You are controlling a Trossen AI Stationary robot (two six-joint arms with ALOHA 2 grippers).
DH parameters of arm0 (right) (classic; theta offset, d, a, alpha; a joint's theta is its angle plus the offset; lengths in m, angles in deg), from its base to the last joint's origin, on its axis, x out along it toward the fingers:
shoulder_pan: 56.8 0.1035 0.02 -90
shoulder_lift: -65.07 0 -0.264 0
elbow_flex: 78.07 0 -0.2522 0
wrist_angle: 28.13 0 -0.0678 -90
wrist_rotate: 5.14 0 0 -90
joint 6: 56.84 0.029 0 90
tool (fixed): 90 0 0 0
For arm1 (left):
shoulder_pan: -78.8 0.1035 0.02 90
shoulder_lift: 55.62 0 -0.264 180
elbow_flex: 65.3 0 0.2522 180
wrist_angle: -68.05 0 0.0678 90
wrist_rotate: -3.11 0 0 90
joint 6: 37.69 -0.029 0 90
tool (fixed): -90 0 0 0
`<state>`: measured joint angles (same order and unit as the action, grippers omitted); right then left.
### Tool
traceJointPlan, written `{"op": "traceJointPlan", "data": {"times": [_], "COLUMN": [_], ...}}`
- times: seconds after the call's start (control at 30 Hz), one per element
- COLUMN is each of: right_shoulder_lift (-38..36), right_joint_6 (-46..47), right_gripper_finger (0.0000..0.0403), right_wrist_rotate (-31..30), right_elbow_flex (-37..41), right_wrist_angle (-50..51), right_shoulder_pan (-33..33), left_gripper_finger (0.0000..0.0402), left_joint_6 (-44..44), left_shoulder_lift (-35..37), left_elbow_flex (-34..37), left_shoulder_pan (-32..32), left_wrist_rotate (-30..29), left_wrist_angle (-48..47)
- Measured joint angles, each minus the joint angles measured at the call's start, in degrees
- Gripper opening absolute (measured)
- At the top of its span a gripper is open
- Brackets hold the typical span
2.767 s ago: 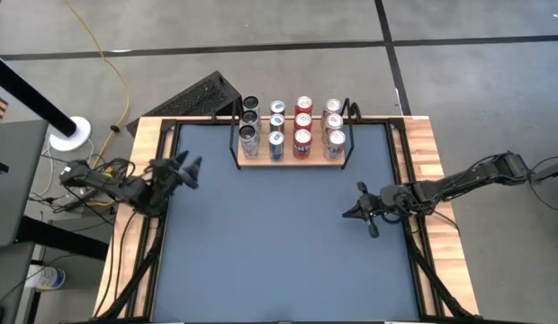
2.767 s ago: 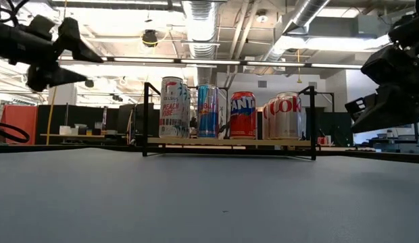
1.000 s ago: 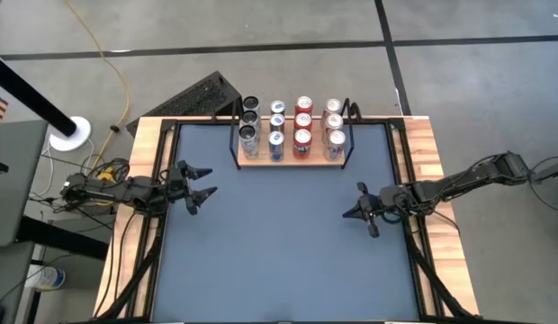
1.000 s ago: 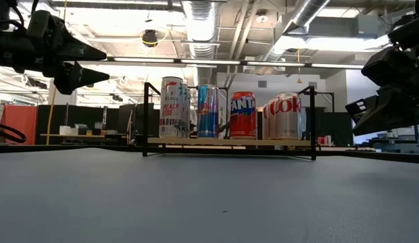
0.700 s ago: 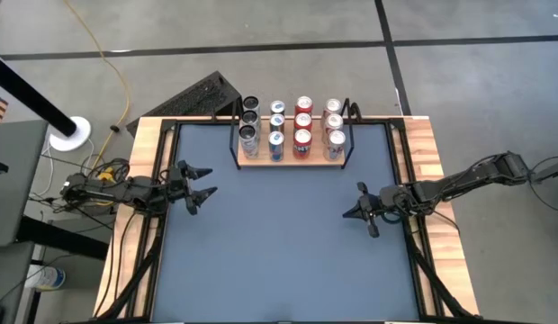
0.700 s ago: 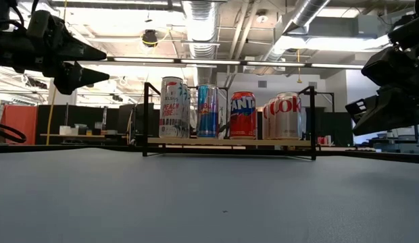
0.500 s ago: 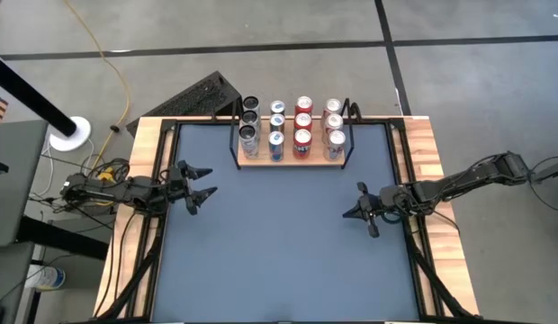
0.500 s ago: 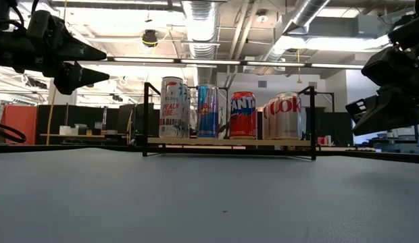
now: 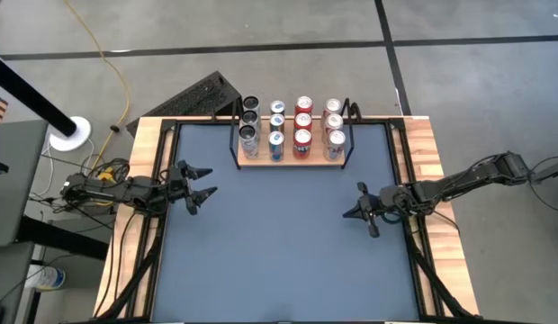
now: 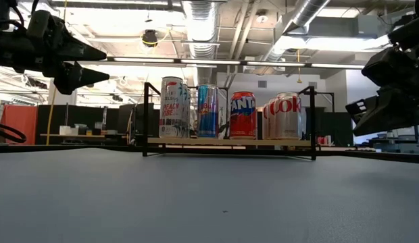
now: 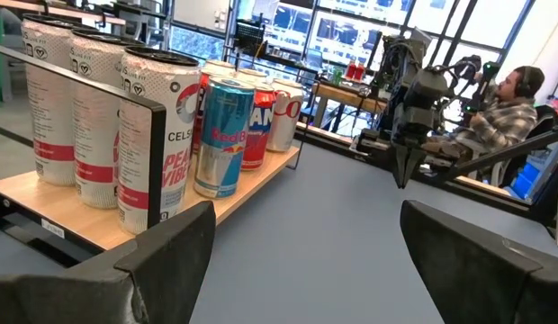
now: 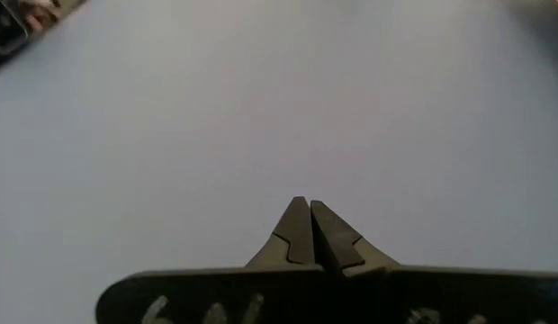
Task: Place canned beverage on shelf
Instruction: Return to Home Position
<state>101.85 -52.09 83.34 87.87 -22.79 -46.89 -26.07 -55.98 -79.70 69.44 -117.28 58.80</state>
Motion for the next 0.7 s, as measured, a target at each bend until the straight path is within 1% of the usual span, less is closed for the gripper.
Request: {"op": "traceJointPlan", "data": {"times": [0.07,0.2,0.27,0.33,0.43,0.5,0.6,0.7], "right_shoulder_lift": [0.04,-0.79,-2.71,-6.15,-13.08,-18.11,-24.49,-28.8], "right_joint_6": [-3.1,-2.74,-6.57,-9.57,-10.18,-11.14,-12.1,-10.26], "right_gripper_finger": [0.0001,0.0001,0.0001,0.0001,0.0001,0.0001,0.0001,0.0001], "right_wrist_rotate": [-0.37,-4.23,-5.43,-5.59,-5.55,-4.24,-0.71,0.48], "right_elbow_flex": [0.01,-0.66,-1.81,-2.66,-2.67,-2.79,-2.86,-2.82], "right_wrist_angle": [1.48,0.36,-0.64,-1.36,-0.77,0.45,5.94,12.74], "right_shoulder_pan": [0.0,-0.07,-0.4,-1.12,-2.15,-2.78,-3.44,-3.52], "left_gripper_finger": [0.0341,0.0341,0.0341,0.0341,0.0341,0.0341,0.0341,0.0341], "left_joint_6": [0.0,0.0,0.0,0.0,0.0,0.0,0.0,0.0], "left_shoulder_lift": [0.0,-0.02,0.0,-0.02,-0.02,-0.02,-0.02,-0.02], "left_elbow_flex": [0.0,0.0,0.0,0.0,0.0,0.0,0.0,0.0], "left_shoulder_pan": [0.0,0.0,0.0,0.0,0.0,0.0,0.0,0.0], "left_wrist_rotate": [0.0,0.02,0.02,0.02,0.02,0.02,0.02,0.02], "left_wrist_angle": [0.0,0.01,0.01,0.01,0.01,0.01,0.01,0.01]}}
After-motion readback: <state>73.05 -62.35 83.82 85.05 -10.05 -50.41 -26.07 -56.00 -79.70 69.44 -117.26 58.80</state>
